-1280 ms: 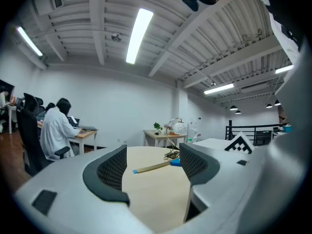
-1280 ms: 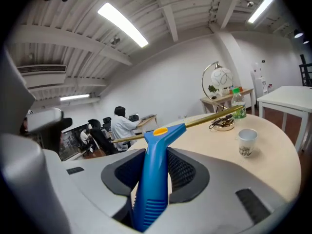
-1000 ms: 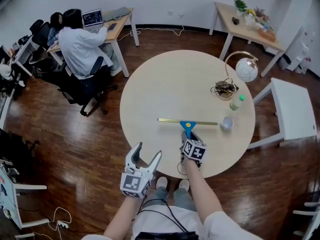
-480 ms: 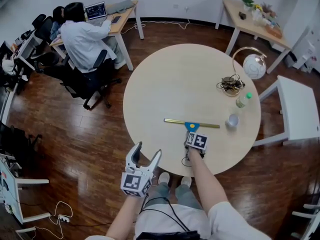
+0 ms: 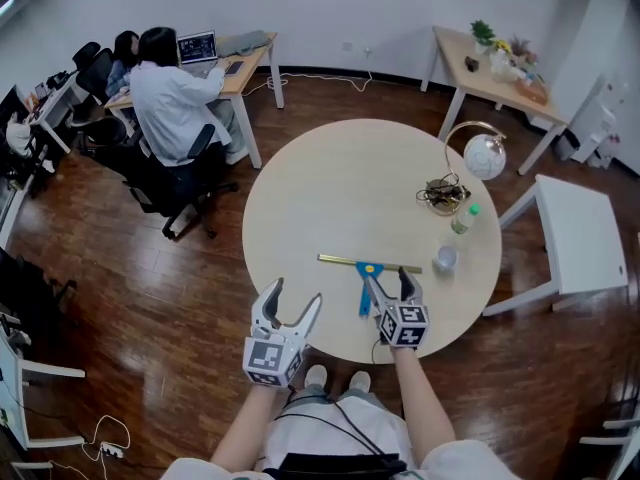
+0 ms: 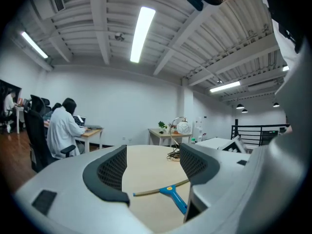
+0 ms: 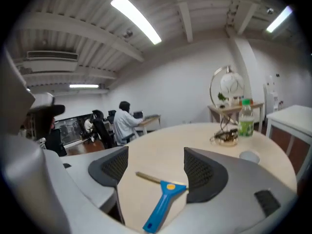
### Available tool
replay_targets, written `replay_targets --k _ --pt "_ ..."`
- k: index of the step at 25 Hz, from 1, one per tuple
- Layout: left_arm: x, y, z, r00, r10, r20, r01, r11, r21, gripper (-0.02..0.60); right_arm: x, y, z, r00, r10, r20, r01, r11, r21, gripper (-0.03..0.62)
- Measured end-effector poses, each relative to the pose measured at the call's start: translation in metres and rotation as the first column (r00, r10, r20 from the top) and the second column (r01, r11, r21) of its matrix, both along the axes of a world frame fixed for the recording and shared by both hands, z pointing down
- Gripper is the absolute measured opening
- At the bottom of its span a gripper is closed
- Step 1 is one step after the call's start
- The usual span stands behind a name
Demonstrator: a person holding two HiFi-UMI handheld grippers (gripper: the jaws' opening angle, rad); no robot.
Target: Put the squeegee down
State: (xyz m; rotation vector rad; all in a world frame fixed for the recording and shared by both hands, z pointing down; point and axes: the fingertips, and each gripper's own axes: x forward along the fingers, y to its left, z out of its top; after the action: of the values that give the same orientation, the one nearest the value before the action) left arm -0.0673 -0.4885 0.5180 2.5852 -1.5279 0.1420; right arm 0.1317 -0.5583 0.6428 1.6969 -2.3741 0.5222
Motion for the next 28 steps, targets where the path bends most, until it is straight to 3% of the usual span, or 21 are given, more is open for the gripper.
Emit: replay_targets --k 4,8,10,12,16,20,28 --pt "0.013 -0.003 -0.028 1.000 0.014 0.004 -0.014 0.998 0.061 0.319 0.018 0.027 -0.102 0.989 -0.011 -0.145 0.046 0.970 0.238 0.383" --pt "0.014 0.002 -0.053 0.996 0.000 -0.093 0.009 0.995 0.095 0.319 0.040 0.059 -0.179 0.994 0.046 -0.097 0.003 0.892 0.452 0.382" --pt "0.017 0.005 -0.068 0.994 0.005 -0.105 0.009 0.992 0.128 0.319 0.048 0.076 -0.207 0.997 0.065 -0.033 -0.039 0.861 0.508 0.382" --pt "0.020 0.006 -0.077 0.995 0.007 -0.100 0.009 0.987 0.158 0.319 0.047 0.089 -0.220 0.999 0.052 0.004 -0.046 0.860 0.508 0.379" --pt "0.035 0.011 -0.082 0.997 0.034 -0.065 -0.023 0.986 0.166 0.319 0.049 0.098 -0.206 0.996 0.047 -0.072 -0.011 0.895 0.446 0.376" --pt "0.047 0.016 -0.076 0.997 0.046 -0.056 -0.038 0.988 0.151 0.319 0.061 0.100 -0.199 0.997 0.066 -0.033 -0.046 0.903 0.428 0.376" --pt "0.042 0.019 -0.070 0.999 0.040 -0.018 -0.037 0.986 0.160 0.319 0.051 0.098 -0.208 0.999 0.032 -0.030 -0.014 0.885 0.465 0.376"
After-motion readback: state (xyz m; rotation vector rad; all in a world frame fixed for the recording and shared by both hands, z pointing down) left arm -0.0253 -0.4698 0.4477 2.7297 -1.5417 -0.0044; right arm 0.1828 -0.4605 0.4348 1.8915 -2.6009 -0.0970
